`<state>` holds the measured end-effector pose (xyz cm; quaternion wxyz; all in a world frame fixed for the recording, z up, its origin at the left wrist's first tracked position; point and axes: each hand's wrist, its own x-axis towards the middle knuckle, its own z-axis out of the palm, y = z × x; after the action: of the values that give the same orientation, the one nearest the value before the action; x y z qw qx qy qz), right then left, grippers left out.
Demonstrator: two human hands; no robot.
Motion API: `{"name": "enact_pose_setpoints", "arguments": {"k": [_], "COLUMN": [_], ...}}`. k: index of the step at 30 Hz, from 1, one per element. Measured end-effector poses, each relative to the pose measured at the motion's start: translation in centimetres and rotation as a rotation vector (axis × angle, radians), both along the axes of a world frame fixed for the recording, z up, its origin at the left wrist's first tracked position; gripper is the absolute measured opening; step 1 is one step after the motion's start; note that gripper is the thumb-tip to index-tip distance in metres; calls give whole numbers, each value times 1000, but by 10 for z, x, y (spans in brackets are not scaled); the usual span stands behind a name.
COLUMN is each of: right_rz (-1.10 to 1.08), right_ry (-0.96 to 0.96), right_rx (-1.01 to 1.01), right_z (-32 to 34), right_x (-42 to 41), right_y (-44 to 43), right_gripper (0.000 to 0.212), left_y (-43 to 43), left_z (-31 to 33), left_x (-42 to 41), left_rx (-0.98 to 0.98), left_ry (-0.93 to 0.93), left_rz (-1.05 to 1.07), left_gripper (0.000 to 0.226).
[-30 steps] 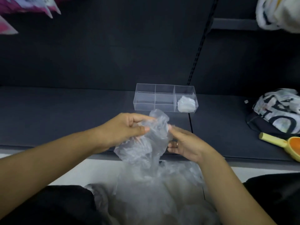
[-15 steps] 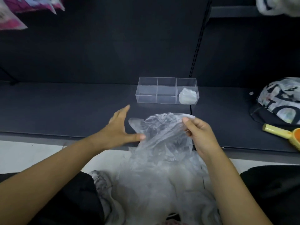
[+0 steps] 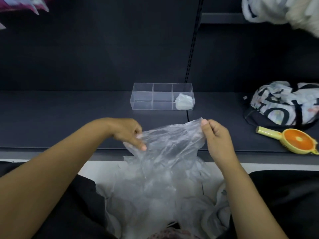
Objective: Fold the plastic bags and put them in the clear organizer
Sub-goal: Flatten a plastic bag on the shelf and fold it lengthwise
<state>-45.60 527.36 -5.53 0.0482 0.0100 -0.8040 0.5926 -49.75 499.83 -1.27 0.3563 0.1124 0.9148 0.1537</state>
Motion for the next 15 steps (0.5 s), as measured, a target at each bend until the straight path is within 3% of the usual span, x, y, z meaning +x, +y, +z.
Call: {"name": "enact_pose_setpoints", "arguments": {"k": [2,4,6,9,13,15], "right_rz": [67,152,192,184,161,196], "right_ry": [19,27,11,-51,-286,-337], "right_rx": [29,25,-22,-81,-139,-210], "right_z": [3,5,6,5,-9,-20], "right_x": [6,11,14,14,13,12], "right_y": [-7,-15,-21,-15,20,32], "right_gripper": [41,38,36,37,63,62], "left_y": [15,37,58,74,66,60], "left_z": [3,5,3,-2,-6,-4], "left_x": [2,5,6,0,-15,-22], "left_rx": [45,359,616,727,768,828], "left_ry": [-37,-72,-129,-85,-23,-12], "left_rz": [-30,96,185,249,419,530], "left_gripper": [63,86,65,17,12,12]}}
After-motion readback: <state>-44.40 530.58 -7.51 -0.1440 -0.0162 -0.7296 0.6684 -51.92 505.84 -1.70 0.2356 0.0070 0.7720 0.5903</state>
